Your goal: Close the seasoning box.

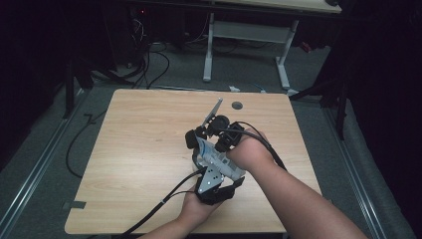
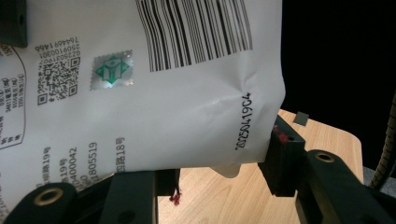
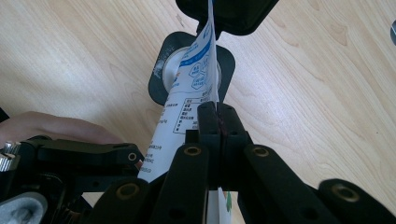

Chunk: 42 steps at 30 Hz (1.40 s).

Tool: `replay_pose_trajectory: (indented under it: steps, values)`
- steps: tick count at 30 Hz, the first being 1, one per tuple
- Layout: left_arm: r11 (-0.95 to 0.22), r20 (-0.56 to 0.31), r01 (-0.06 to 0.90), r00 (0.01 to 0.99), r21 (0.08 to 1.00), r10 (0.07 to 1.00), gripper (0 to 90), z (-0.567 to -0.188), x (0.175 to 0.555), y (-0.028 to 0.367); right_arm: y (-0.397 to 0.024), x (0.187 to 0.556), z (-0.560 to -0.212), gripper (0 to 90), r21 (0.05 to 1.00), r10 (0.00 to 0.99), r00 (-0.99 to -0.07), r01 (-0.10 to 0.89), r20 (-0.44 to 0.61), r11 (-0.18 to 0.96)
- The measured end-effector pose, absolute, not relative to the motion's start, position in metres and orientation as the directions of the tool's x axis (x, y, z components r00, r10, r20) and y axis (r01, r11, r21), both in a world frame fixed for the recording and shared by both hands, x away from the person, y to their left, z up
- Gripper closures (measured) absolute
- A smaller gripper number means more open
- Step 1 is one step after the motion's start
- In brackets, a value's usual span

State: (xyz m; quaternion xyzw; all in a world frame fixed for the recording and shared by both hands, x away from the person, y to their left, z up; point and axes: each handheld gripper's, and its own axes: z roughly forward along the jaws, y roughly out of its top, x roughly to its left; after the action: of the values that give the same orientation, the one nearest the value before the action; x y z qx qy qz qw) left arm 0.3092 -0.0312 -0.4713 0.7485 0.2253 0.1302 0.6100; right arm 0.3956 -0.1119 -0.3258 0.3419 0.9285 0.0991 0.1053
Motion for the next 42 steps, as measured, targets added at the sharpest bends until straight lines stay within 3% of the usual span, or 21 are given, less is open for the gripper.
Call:
replay_pose_trajectory:
  steps: [42]
  values:
    - [-0.146,-0.083,0.178,0.863,0.973,0.499,55.4,-0.4716,0.3091,-0.0299,-0.1073,0.3971,-0.3291,90.0,0.255,0.645,-0.753,0.603,-0.129,0.756]
